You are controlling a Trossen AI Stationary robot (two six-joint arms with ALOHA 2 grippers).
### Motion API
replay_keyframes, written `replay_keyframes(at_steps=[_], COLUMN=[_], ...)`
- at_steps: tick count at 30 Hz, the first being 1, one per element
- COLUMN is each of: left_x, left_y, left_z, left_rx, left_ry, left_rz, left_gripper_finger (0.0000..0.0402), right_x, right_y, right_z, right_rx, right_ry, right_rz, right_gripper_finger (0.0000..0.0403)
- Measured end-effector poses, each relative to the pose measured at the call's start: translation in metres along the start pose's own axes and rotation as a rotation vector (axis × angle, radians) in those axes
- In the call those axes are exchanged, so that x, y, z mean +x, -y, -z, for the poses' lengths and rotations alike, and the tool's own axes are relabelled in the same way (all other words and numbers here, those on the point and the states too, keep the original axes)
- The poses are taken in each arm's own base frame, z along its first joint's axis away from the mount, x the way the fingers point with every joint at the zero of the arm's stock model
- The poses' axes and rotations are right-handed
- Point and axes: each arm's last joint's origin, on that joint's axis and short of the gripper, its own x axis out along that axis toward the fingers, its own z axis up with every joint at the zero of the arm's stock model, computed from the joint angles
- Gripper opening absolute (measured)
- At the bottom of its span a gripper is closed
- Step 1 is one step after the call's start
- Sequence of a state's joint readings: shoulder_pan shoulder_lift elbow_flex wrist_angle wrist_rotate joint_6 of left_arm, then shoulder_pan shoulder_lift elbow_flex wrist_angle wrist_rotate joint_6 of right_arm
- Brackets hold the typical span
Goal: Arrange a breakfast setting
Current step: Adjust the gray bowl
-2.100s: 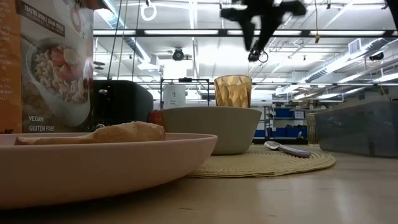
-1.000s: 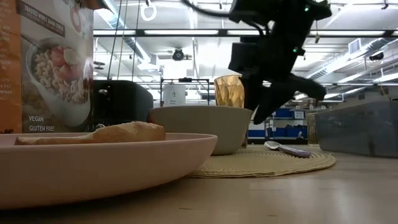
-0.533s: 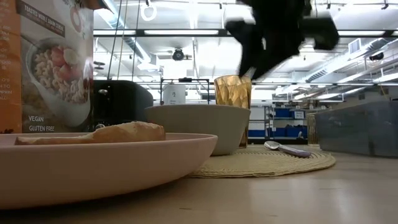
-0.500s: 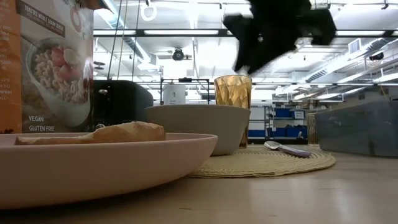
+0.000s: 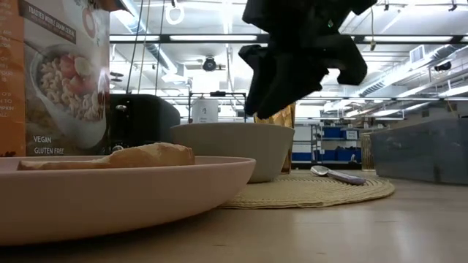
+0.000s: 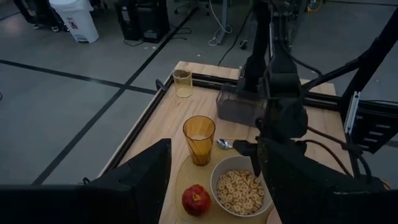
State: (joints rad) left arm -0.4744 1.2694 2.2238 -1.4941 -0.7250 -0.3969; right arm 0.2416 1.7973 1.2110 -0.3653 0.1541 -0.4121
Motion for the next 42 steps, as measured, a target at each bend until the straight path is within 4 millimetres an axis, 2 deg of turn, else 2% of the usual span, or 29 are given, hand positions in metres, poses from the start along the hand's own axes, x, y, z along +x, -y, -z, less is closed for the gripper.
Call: replay_keyframes(at_steps=[10, 17, 24, 37, 42], left_x=[0.000, 0.000, 0.000, 0.000, 0.000], left_y=[0.000, 0.000, 0.000, 0.001, 0.001], left_z=[0.000, 0.000, -0.001, -0.001, -0.001], left_rx=[0.000, 0.008, 0.015, 0.011, 0.011], left_ry=[0.000, 0.000, 0.009, 0.012, 0.012], left_rz=[0.000, 0.000, 0.003, 0.005, 0.005], left_gripper_finger=[0.0244, 0.0244, 0.0244, 0.0244, 0.0244], right_x=[0.000, -0.017, 0.003, 0.001, 0.000], right_y=[-0.006, -0.001, 0.004, 0.000, 0.002], right_z=[0.001, -0.006, 0.009, 0.007, 0.005], right_rx=[0.032, 0.049, 0.065, 0.070, 0.067], right_ry=[0.019, 0.079, -0.026, 0.018, 0.022], right_rz=[-0.132, -0.104, -0.067, -0.189, -0.129], right_gripper_finger=[0.0129, 0.0129, 0.0129, 0.0129, 0.0129])
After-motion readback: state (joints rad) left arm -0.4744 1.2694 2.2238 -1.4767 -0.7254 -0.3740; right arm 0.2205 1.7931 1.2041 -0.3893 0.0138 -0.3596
